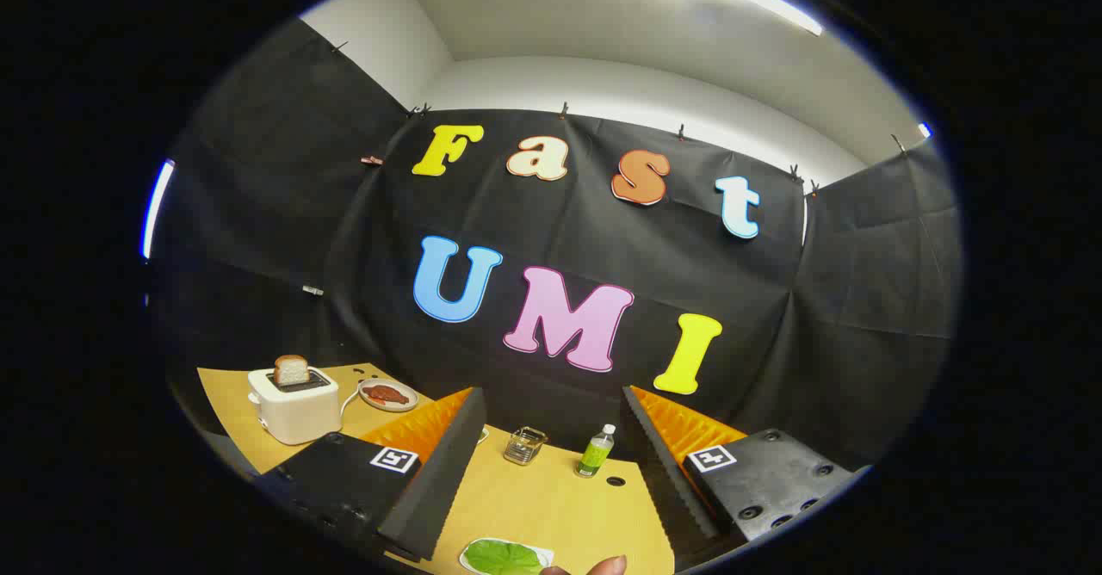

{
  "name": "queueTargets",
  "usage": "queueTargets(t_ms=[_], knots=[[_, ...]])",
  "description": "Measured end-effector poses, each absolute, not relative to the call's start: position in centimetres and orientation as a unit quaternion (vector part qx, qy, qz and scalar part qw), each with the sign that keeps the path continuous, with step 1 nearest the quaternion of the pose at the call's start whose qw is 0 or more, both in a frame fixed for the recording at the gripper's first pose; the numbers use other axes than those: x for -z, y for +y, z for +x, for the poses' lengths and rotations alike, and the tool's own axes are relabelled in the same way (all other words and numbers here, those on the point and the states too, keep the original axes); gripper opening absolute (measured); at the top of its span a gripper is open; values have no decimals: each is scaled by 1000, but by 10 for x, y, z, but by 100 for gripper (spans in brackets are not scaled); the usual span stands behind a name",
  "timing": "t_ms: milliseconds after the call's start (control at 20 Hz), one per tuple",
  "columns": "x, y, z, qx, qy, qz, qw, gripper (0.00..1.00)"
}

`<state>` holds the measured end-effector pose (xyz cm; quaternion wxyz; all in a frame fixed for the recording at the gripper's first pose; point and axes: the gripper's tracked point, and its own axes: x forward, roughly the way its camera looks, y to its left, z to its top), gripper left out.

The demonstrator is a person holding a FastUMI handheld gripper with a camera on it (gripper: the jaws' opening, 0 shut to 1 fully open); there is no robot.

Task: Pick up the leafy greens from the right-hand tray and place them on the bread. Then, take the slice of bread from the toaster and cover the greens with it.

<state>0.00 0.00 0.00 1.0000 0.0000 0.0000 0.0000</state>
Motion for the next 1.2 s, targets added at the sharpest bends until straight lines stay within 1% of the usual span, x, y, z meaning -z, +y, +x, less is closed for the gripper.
queueTargets(t_ms=[400, 600, 1000, 1200], knots=[[36, -15, 4, 34, 58, 9, 998, 97], [40, -19, 5, 44, 69, 26, 996, 97], [40, -11, 3, 33, 63, 4, 997, 97], [56, -10, 3, 21, 84, 8, 996, 97]])
